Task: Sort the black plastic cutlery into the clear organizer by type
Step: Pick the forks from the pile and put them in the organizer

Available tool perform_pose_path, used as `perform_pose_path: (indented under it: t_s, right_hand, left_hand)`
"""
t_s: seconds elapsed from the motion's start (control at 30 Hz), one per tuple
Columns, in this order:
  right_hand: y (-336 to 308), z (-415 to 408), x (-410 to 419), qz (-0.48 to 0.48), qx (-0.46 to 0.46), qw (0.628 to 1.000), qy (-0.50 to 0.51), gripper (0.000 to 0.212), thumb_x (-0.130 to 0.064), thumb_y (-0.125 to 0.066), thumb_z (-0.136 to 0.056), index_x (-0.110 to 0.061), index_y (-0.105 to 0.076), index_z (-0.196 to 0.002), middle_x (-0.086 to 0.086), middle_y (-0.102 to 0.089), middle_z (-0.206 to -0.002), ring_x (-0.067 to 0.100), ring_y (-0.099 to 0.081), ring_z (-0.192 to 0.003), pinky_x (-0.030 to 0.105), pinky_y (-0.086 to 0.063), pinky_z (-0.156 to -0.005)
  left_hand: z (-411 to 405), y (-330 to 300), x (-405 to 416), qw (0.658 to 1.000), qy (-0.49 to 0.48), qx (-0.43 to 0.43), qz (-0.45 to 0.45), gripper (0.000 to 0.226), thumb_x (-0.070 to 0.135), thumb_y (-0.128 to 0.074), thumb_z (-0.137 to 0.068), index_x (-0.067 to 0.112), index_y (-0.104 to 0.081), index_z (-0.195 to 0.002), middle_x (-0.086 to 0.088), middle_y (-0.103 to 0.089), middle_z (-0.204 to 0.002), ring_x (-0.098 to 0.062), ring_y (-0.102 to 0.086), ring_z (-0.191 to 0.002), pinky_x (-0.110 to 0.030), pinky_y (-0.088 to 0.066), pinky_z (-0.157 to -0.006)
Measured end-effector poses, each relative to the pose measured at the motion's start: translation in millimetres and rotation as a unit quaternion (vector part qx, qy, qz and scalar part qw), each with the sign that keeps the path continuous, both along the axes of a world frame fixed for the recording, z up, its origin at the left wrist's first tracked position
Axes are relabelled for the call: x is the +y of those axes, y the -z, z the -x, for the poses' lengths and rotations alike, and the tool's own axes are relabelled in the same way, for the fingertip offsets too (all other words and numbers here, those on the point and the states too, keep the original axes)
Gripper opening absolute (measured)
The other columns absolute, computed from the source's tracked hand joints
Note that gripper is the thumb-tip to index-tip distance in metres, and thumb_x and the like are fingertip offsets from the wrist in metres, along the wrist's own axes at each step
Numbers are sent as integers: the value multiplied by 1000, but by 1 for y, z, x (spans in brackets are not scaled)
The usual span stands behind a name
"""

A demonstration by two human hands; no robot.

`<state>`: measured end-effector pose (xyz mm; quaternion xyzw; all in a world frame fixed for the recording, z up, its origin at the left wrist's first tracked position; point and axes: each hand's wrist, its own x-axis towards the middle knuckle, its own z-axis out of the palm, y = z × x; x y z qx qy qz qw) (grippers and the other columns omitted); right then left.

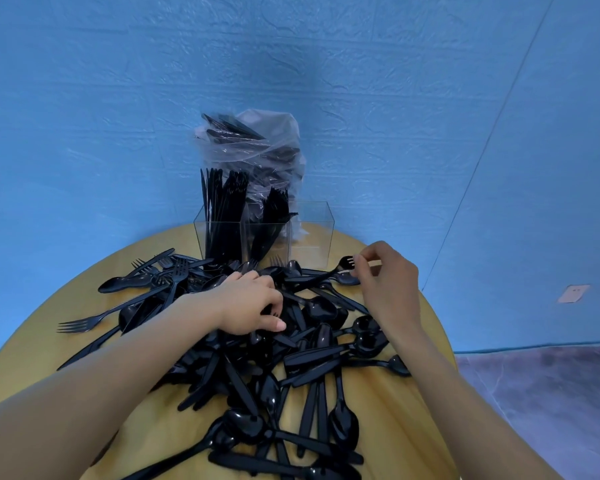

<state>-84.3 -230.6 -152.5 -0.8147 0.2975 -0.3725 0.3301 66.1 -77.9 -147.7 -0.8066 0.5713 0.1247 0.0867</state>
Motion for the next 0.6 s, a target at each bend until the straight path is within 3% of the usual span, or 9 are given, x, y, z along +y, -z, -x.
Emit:
perform_pose_path:
  t_s: [0.17,0.3,0.43,0.6]
  right_hand:
    - [1,2,3,-30,-40,999,-9,18,-18,-55,-94,-24,-54,-78,-3,-67,-74,5,-65,-72,18,-47,-64]
    - [2,4,2,-67,-67,995,-19,23,-15,-58,-93,-30,-55,-75,-9,-66,-74,5,-66,-73,11,-46,-61]
    - [-2,5,-1,-116,-97,988,-20,27,-8,-59,-90,-31,-59,-76,-8,-68,-75,10,-67,-76,13,-47,-66]
    - [-9,2,-2,-116,-169,979,-18,23,-9,-63,-88,-30,-63,-78,-2,-68,-82,12,-65,-77,14,-45,-67]
  left_hand:
    - [-3,-1,-12,999,12,48,11,19,40,-52,-93,25,-59,-101,4,-53,-110,-16,-39,-110,-33,-27,-95]
    - [-9,-1,-18,994,12,104,43,9,34,-59,-91,29,-56,-84,4,-61,-97,-14,-49,-97,-28,-35,-85]
    - [-12,-6,-22,985,1,141,100,12,29,-62,-89,29,-56,-79,9,-59,-85,-7,-52,-79,-21,-38,-66]
    - [-17,-18,-22,969,-19,162,184,10,27,-63,-88,17,-64,-88,4,-61,-92,-11,-56,-88,-27,-45,-78]
